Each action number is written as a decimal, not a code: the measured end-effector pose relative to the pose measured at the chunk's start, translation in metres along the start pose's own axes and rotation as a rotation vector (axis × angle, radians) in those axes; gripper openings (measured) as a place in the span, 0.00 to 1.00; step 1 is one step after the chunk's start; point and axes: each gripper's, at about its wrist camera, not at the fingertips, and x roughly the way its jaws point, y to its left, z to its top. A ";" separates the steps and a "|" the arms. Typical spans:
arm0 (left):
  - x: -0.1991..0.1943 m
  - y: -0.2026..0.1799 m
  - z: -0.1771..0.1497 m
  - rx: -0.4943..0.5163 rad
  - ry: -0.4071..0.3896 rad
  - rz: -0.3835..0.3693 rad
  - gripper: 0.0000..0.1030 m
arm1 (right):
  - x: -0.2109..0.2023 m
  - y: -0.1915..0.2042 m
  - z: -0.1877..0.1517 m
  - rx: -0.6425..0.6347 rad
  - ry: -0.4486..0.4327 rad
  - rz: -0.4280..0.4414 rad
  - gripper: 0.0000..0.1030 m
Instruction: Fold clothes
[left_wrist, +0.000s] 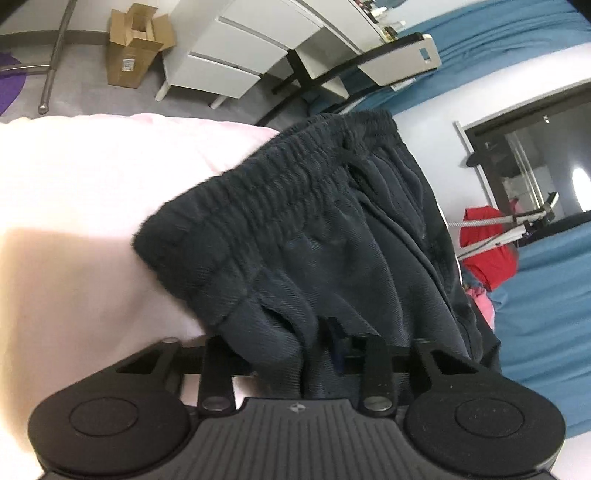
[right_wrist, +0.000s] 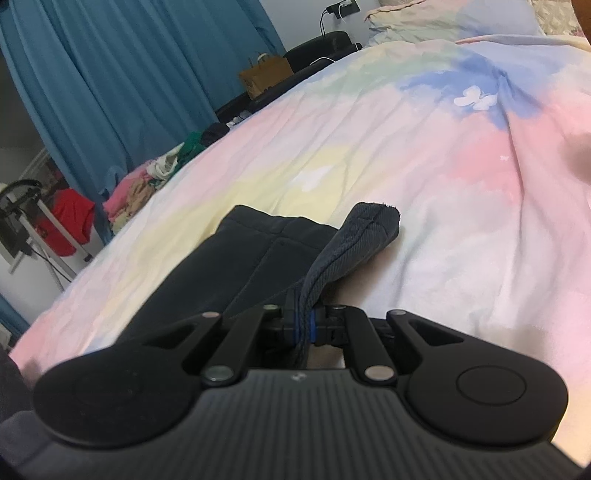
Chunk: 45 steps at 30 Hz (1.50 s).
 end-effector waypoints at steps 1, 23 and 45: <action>-0.002 0.002 0.001 -0.005 -0.003 -0.004 0.25 | 0.000 0.002 0.000 -0.007 -0.001 -0.008 0.08; -0.107 -0.017 0.015 0.197 -0.193 -0.001 0.08 | -0.017 0.007 0.010 -0.036 -0.033 -0.145 0.08; -0.122 -0.086 -0.067 0.702 -0.360 0.211 0.84 | -0.091 0.106 -0.009 -0.321 -0.132 -0.044 0.78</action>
